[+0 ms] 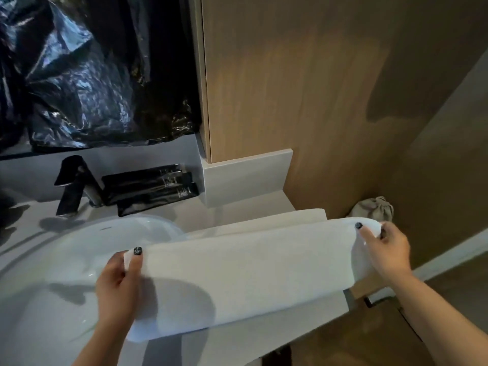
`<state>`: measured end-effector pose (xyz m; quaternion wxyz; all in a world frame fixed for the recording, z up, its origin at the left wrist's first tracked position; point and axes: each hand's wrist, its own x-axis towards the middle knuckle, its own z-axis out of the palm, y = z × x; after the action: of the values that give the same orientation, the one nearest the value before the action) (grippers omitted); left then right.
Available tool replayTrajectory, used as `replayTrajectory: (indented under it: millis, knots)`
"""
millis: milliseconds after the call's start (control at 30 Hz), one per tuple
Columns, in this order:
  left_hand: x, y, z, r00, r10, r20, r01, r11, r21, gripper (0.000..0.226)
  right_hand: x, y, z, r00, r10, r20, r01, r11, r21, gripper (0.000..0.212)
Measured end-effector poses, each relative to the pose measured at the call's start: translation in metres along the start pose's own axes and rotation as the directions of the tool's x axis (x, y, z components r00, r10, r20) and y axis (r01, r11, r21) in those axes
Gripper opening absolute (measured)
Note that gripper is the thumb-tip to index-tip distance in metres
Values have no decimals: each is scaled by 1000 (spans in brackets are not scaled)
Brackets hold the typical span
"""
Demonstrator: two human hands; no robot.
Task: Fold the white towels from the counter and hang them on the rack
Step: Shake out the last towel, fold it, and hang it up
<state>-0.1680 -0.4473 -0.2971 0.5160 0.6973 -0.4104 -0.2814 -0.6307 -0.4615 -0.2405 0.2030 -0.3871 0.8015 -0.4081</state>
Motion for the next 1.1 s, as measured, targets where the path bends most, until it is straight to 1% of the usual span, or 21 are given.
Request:
replayTrajectory:
  millis: [67,167,200,300,400,500,567,633,667,700,767,800,867,900,967,1000,1033,1067,1100]
  knots:
    - [21,-7,9,999,-44,21,44,999,-17,30,10,-8,15,1000,-19,-19,19,1000,-23,23]
    - [44,-13,20,998,-60,27,60,998,19,25,25,-15,37,999,-26,-21,25,998,-53,31]
    - [51,-16,24,998,-61,23,60,998,20,27,30,-17,44,1000,-19,-19,18,997,-68,33]
    - [69,-38,30,995,-89,52,91,995,-29,35,40,-18,64,999,-29,-14,27,994,-106,36]
    - [79,-56,32,993,-93,79,94,996,-5,33,47,-19,76,999,-32,-5,30,990,-140,35]
    - [81,-63,36,986,-103,133,113,991,-68,33,55,-19,86,1000,-15,28,19,986,-167,34]
    - [87,-74,38,974,-155,167,182,970,-159,37,61,-21,93,998,-11,60,20,990,-140,35]
    - [91,-78,40,948,-262,179,298,930,-216,42,66,-24,99,995,-11,99,22,993,-112,35]
    - [93,-79,42,927,-327,182,364,901,-236,40,68,-24,102,993,-12,121,24,995,-97,32]
    - [94,-80,43,903,-387,188,425,866,-262,33,71,-23,105,990,-3,139,13,997,-71,29]
    - [93,-79,47,853,-474,218,521,805,-284,16,75,-23,111,985,59,163,-63,998,17,24]
    - [93,-79,48,835,-500,231,549,787,-280,14,78,-21,114,978,102,182,-113,992,52,22]
    - [94,-81,45,822,-511,252,568,766,-302,16,83,-16,114,950,188,251,-219,970,104,23]
    - [96,-85,43,825,-499,264,562,768,-307,19,86,-13,114,925,224,306,-275,952,134,24]
    - [97,-81,41,834,-472,286,542,798,-264,33,89,-9,111,851,277,446,-386,906,174,26]
    - [97,-76,42,845,-455,282,521,820,-237,30,90,-9,109,822,307,480,-430,887,170,27]
    - [97,-70,43,857,-432,281,497,837,-229,21,92,-8,107,800,319,507,-461,869,181,27]
    - [99,-64,45,869,-402,288,470,854,-225,17,95,-8,105,788,313,531,-475,857,199,29]
    - [101,-58,48,879,-381,285,446,869,-213,20,98,-7,105,784,303,542,-475,854,210,33]
